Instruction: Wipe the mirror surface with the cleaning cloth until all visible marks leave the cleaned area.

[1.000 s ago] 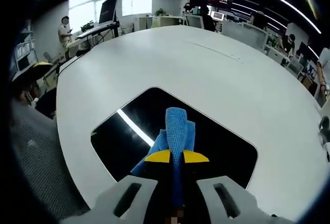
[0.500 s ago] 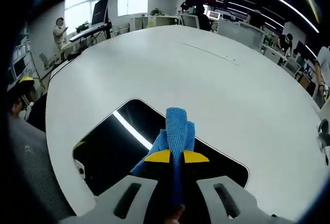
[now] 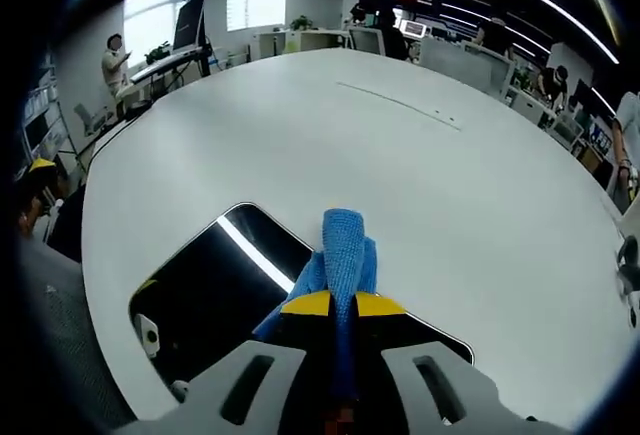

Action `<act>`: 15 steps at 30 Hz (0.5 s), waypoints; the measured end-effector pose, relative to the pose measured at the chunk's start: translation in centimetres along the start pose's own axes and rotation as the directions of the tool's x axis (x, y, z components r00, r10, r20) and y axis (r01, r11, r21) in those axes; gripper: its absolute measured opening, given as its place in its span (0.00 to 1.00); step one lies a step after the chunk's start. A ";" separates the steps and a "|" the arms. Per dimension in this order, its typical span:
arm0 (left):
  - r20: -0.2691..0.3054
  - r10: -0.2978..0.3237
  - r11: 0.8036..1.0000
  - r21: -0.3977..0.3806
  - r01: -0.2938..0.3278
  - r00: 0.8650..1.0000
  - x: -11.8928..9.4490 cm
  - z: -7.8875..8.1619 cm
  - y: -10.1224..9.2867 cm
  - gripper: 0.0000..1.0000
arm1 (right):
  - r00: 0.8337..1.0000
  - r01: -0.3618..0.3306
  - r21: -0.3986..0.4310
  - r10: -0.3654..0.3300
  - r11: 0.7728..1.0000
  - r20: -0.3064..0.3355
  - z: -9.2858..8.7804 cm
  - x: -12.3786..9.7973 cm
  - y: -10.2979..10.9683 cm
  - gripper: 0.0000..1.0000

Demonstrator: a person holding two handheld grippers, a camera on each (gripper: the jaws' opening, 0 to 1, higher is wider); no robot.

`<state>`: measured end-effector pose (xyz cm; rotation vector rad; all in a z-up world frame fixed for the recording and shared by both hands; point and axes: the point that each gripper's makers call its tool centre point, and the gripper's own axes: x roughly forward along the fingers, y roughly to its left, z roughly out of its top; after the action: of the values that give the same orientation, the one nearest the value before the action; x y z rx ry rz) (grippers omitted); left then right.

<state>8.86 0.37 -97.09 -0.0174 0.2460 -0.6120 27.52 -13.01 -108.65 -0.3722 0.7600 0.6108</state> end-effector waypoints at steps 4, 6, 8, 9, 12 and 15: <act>-0.011 0.001 1.000 0.000 -0.001 1.000 0.0 -0.2 0.1 0.94 | 1.000 0.001 -0.023 -0.001 1.000 -0.001 0.0 0.0 0.0 0.01; -0.013 0.001 1.000 0.001 -0.001 1.000 0.0 -0.2 0.0 0.94 | 1.000 -0.007 -0.022 0.007 1.000 -0.001 0.0 0.1 -0.2 0.01; -0.012 0.003 1.000 0.001 -0.003 1.000 0.0 -0.1 -0.1 0.95 | 1.000 -0.012 -0.027 0.012 1.000 -0.003 0.0 0.0 -0.2 0.01; -0.012 0.005 1.000 0.001 -0.005 1.000 0.0 -0.1 0.0 0.95 | 1.000 -0.014 -0.033 0.014 0.999 -0.005 0.0 0.0 -0.2 0.01; -0.012 0.005 1.000 0.002 -0.005 1.000 0.0 -0.1 0.0 0.95 | 1.000 -0.014 -0.048 0.013 0.999 -0.007 -0.2 -0.4 -0.3 0.01; -0.013 0.005 1.000 -0.001 -0.005 1.000 0.0 -0.1 0.0 0.95 | 1.000 -0.007 -0.056 0.006 0.998 -0.015 -0.6 -0.7 -1.0 0.01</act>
<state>8.85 0.41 -97.23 -0.0139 0.2588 -0.6076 27.38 -14.36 -108.44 -0.4257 0.7596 0.6372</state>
